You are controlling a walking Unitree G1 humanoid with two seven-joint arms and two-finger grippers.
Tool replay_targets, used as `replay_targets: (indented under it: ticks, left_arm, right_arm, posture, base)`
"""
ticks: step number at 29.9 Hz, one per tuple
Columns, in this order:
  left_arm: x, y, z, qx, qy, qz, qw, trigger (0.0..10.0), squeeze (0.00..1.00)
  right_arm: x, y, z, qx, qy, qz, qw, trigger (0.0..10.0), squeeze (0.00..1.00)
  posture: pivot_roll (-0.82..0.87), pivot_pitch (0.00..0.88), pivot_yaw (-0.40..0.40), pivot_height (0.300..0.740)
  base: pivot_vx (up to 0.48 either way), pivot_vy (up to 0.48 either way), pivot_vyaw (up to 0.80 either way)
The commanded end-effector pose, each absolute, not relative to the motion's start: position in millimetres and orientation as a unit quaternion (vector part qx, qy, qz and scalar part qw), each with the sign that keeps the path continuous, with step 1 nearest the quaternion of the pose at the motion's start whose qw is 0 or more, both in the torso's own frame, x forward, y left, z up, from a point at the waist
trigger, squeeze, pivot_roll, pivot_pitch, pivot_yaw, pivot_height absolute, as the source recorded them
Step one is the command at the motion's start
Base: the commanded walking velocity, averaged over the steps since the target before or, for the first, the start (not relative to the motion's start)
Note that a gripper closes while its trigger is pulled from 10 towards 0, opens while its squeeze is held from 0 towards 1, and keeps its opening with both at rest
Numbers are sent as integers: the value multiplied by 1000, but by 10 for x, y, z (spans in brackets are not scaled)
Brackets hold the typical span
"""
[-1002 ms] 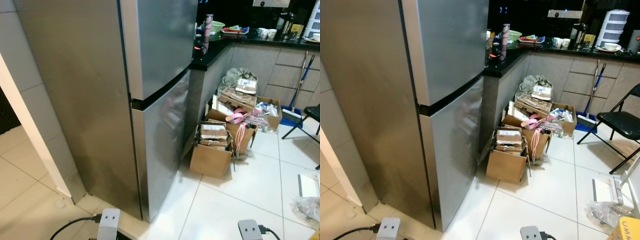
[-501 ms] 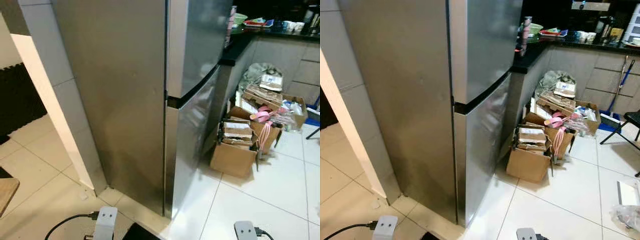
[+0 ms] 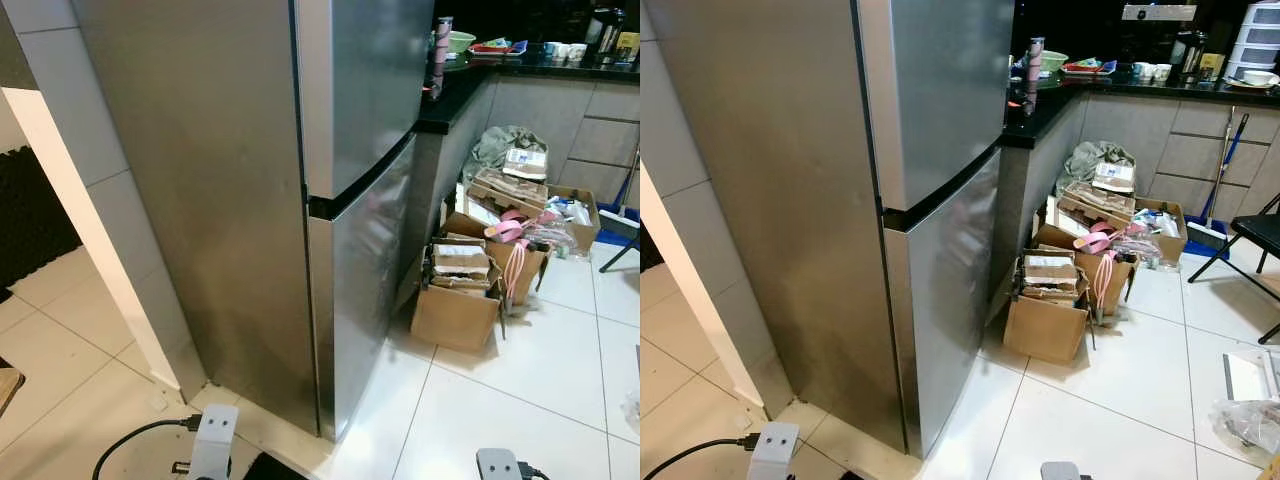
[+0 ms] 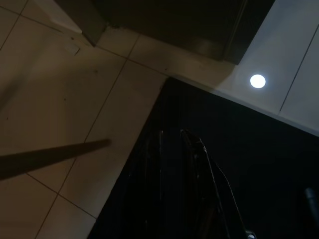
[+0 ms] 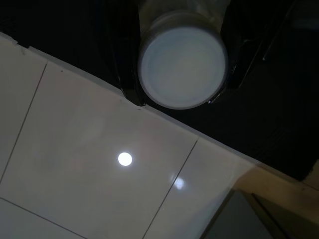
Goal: Restocking fridge
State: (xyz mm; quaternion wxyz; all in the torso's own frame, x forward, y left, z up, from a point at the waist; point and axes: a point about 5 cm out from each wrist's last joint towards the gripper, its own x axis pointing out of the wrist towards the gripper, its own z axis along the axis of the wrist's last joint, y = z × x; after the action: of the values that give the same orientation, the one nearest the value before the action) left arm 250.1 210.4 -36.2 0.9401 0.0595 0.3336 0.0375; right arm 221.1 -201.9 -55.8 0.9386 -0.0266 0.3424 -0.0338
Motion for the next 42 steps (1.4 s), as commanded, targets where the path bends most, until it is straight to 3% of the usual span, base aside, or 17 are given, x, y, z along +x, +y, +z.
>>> replay_targets:
  ticks: [1, 21, 30, 42]
  left_arm:
    - [2425, 2098, -424, 51, 347, 44, 935, 10000, 0]
    - [2334, 2113, -477, 43, 351, 64, 933, 10000, 0]
    - [2308, 2157, -484, 48, 353, 67, 932, 10000, 0]
    - [3086, 2176, 180, 74, 247, 35, 965, 10000, 0]
  right_arm:
    - [2247, -2044, -523, -26, 330, -36, 943, 10000, 0]
    - [2321, -2033, -486, -49, 334, -2, 941, 10000, 0]
    - [2346, -1986, -477, -44, 331, 3, 942, 10000, 0]
    - [3141, -2231, 272, -28, 209, -35, 977, 10000, 0]
  posture:
    - [-38, 50, 12, 740]
    - [-14, 61, -67, 740]
    - [-10, 66, -51, 740]
    - [-17, 79, -36, 740]
  base:
    - [0, 0, 0]
    - [0, 0, 0]
    - [0, 0, 0]
    - [0, 0, 0]
